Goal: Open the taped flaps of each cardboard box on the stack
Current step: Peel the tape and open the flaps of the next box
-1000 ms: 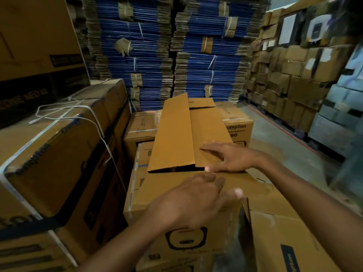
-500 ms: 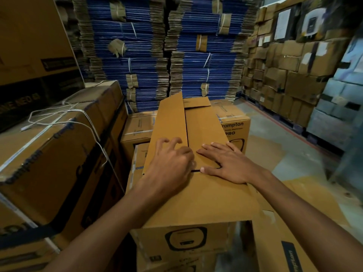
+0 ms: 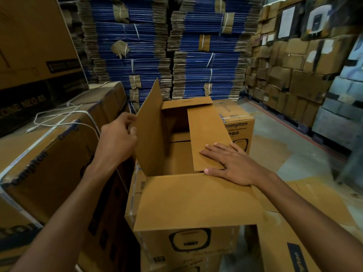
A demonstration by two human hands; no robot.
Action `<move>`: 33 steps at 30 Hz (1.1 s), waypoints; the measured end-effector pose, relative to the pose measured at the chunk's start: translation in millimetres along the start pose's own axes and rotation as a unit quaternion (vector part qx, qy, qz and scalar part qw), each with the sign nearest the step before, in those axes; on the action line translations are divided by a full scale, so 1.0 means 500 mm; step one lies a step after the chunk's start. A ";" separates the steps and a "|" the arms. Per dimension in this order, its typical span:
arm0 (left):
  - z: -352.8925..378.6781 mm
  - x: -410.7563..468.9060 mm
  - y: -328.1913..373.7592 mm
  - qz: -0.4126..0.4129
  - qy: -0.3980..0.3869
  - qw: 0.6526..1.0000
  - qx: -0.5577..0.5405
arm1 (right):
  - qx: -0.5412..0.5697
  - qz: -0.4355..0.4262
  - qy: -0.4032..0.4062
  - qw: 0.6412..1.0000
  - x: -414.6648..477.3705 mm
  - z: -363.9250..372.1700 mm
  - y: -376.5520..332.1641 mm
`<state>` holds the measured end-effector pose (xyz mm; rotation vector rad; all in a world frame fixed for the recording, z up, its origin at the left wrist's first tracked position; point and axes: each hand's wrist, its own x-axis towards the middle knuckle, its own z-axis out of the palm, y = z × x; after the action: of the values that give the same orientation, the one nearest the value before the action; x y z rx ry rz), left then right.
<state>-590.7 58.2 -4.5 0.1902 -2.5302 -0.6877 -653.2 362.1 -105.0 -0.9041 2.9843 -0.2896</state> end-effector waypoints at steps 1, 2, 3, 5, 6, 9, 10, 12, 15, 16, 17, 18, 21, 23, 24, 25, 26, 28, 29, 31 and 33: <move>0.001 0.000 0.001 -0.028 -0.020 0.999 -0.011 | -0.001 0.001 -0.002 1.000 -0.001 0.000 0.001; 0.003 -0.001 0.002 -0.050 -0.036 0.998 -0.020 | 0.000 0.001 -0.003 1.000 -0.002 0.000 0.001; 0.005 0.000 0.000 -0.068 -0.051 0.996 -0.032 | 0.001 0.002 -0.004 1.000 -0.003 0.001 0.001; 0.005 0.003 -0.004 -0.102 -0.075 0.989 -0.071 | 0.002 0.004 -0.002 1.000 -0.003 0.003 0.001; 0.004 0.004 -0.005 -0.115 -0.084 0.986 -0.091 | 0.000 0.004 0.001 1.000 -0.002 0.004 0.001; -0.003 -0.007 0.008 -0.127 -0.112 0.976 -0.134 | 0.006 -0.002 0.000 1.000 -0.001 0.001 0.007; -0.004 -0.014 0.017 -0.119 -0.122 0.974 -0.146 | 0.015 -0.003 -0.010 1.000 0.000 -0.007 0.012; -0.004 -0.030 0.036 -0.101 -0.141 0.971 -0.165 | 0.013 -0.002 -0.052 0.999 0.008 -0.036 0.028; 0.007 -0.058 0.069 -0.057 -0.175 0.972 -0.146 | -0.034 0.028 -0.139 0.989 0.026 -0.099 0.036; 0.012 -0.064 0.077 -0.034 -0.177 0.976 -0.118 | -0.042 0.039 -0.161 0.985 0.032 -0.122 0.027; 0.015 -0.068 0.085 -0.019 -0.177 0.980 -0.092 | -0.047 0.040 -0.172 0.983 0.036 -0.142 0.013; 0.018 -0.069 0.092 -0.013 -0.174 0.982 -0.077 | -0.057 0.030 -0.173 0.983 0.037 -0.161 -0.005; 0.031 -0.058 0.102 -0.004 -0.172 0.981 -0.088 | -0.042 -0.021 -0.108 0.993 0.040 -0.199 -0.070; 0.042 -0.047 0.113 0.009 -0.173 0.979 -0.110 | 0.083 -0.024 -0.016 0.996 0.043 -0.211 -0.112; 0.049 -0.047 0.120 0.023 -0.176 0.977 -0.119 | 0.190 -0.008 0.013 0.982 0.048 -0.215 -0.132; 0.055 -0.051 0.130 0.041 -0.181 0.974 -0.127 | 0.293 0.013 0.025 0.956 0.054 -0.218 -0.150; 0.061 -0.058 0.137 0.055 -0.191 0.970 -0.142 | 0.359 0.031 0.037 0.932 0.062 -0.220 -0.164; 0.076 -0.065 0.133 0.060 -0.201 0.958 -0.197 | 0.364 0.041 0.070 0.928 0.077 -0.218 -0.183; 0.081 -0.061 0.124 0.048 -0.199 0.954 -0.220 | 0.332 0.042 0.082 0.939 0.082 -0.211 -0.187; 0.089 -0.043 0.103 0.054 -0.186 0.962 -0.190 | 0.254 0.058 0.077 0.962 0.083 -0.200 -0.189; 0.098 -0.019 0.079 0.091 -0.182 0.975 -0.094 | 0.168 0.058 0.065 0.982 0.073 -0.198 -0.186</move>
<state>-607.5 115.7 -25.0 -0.2551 -2.7556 -0.9519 -638.5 283.1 10.8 -0.6959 2.9501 -0.8469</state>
